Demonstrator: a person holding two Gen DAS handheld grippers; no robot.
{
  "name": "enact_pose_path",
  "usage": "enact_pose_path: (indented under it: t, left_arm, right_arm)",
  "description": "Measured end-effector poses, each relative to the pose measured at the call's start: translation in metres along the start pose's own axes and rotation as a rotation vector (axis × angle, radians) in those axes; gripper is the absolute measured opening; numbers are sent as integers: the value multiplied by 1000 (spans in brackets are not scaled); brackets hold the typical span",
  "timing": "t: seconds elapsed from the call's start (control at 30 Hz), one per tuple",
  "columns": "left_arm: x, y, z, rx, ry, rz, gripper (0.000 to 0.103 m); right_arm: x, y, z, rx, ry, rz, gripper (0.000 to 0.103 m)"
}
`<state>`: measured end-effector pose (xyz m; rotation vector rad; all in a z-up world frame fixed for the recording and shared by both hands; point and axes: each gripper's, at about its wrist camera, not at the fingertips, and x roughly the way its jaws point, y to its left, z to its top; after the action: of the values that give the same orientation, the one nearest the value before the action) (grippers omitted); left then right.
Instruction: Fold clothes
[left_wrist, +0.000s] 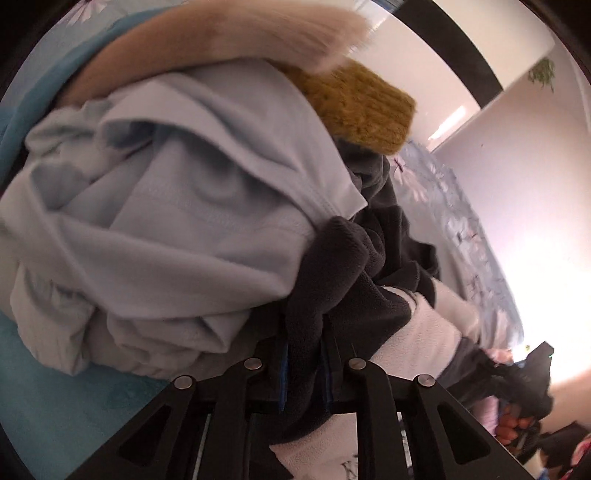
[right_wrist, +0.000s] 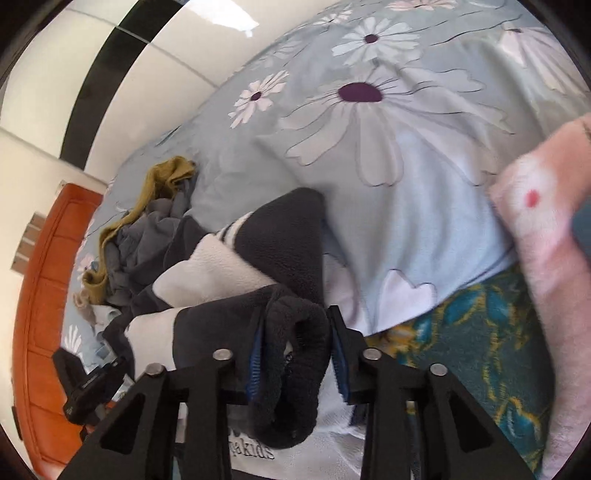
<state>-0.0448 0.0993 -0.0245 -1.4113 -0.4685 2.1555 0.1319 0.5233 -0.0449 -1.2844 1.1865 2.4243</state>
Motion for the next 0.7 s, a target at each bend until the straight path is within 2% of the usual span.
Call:
enact_pose_path:
  t: [0.03, 0.07, 0.17, 0.23, 0.37, 0.47, 0.53, 0.6, 0.7]
  left_arm:
    - [-6, 5, -4, -27, 8, -14, 27]
    - [-10, 8, -8, -41, 10, -8, 33]
    - [-31, 21, -32, -52, 27, 8, 47]
    - [-43, 34, -58, -44, 76, 27, 53]
    - [-53, 60, -114, -58, 198, 69, 53]
    - [-58, 74, -155, -69, 279, 83, 53]
    - [-61, 77, -179, -84, 319, 83, 53]
    - [-58, 76, -199, -104, 358, 86, 53]
    - [-55, 70, -211, -122, 383, 88, 53]
  right_arm:
    - [-5, 2, -2, -21, -8, -23, 48]
    - [-13, 4, -6, -41, -14, -37, 51]
    - [-39, 2, -30, -89, -1, -42, 53]
    - [-56, -5, -54, -109, 35, -48, 53]
    - [-73, -44, -121, -69, 177, -121, 53]
    - [-83, -76, -163, 19, 239, -136, 53]
    - [-88, -93, -183, 76, 251, -134, 53]
    - [-93, -101, -191, 131, 226, -100, 53]
    - [-95, -106, -197, 193, 223, -67, 53]
